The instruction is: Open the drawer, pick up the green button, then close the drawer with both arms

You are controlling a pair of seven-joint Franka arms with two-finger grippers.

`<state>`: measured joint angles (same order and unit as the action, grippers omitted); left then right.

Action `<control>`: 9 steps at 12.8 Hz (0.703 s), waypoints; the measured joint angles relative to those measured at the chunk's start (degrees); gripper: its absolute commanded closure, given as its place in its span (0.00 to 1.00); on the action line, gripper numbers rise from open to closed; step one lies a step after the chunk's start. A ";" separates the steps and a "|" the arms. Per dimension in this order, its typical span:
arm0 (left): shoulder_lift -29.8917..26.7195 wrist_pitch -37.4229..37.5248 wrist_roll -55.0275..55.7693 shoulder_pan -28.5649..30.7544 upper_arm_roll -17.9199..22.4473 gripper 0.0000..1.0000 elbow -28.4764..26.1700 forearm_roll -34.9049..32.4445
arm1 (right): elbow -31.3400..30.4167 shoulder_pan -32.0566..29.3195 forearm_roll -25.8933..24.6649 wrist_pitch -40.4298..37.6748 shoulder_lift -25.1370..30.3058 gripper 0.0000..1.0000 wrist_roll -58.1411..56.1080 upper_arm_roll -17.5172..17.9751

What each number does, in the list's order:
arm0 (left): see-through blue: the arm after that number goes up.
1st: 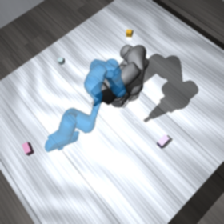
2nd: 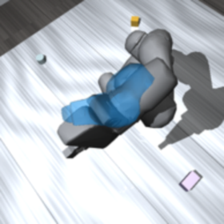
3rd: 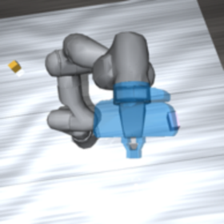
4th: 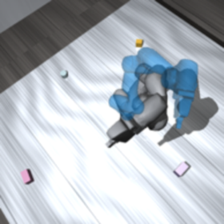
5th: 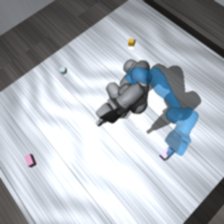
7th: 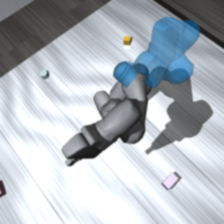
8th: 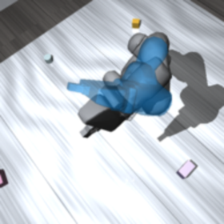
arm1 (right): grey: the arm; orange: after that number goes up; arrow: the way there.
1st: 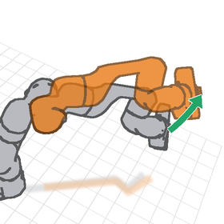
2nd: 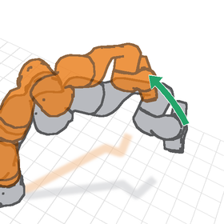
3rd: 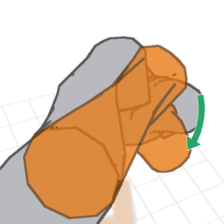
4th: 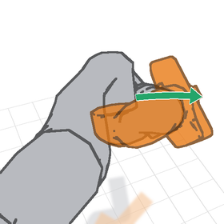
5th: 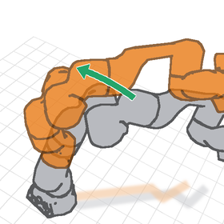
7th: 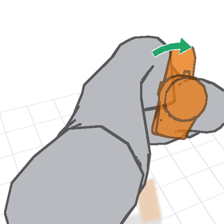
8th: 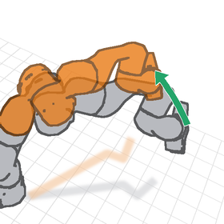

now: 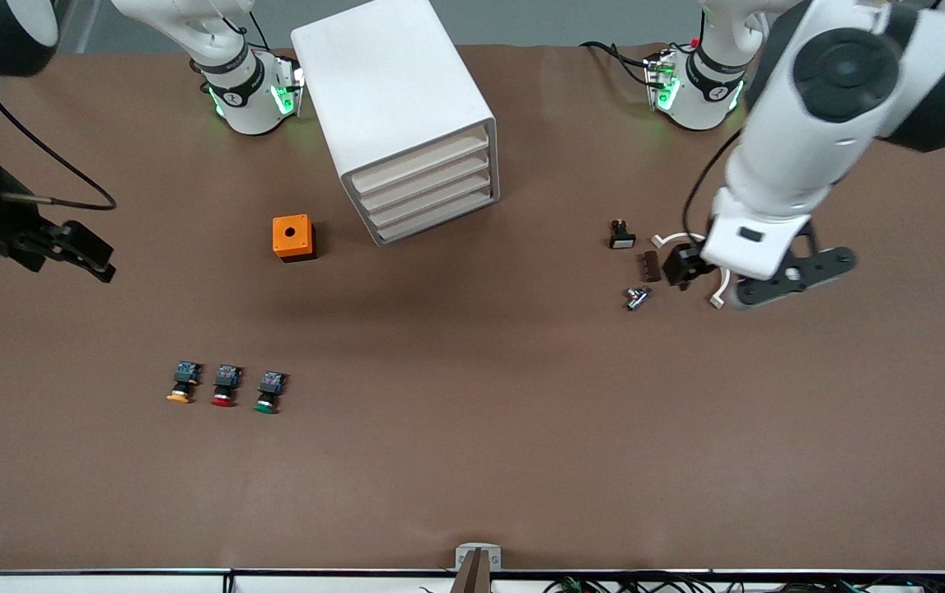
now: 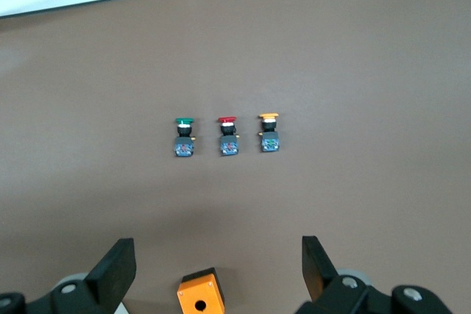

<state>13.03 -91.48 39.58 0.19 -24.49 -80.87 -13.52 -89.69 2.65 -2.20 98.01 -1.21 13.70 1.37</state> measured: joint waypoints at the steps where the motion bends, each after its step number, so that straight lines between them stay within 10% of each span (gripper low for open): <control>1: -1.04 1.19 -3.46 2.32 0.00 0.00 0.08 0.00 | -1.30 0.00 0.00 -0.22 1.51 0.00 -0.63 -0.16; 6: -4.63 4.13 -20.79 12.41 0.52 0.00 0.20 5.13 | -6.43 -0.17 -0.88 -0.27 6.53 0.00 -1.27 -0.58; 9: -7.01 5.84 -27.13 7.48 9.94 0.00 0.18 8.73 | -7.18 -1.67 -1.01 -0.04 6.64 0.00 -1.29 -0.61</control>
<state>6.01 -85.65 12.45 7.67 -14.55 -80.69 -4.79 -96.86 0.98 -3.22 97.97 5.43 12.40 0.76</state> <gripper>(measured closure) 0.000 0.000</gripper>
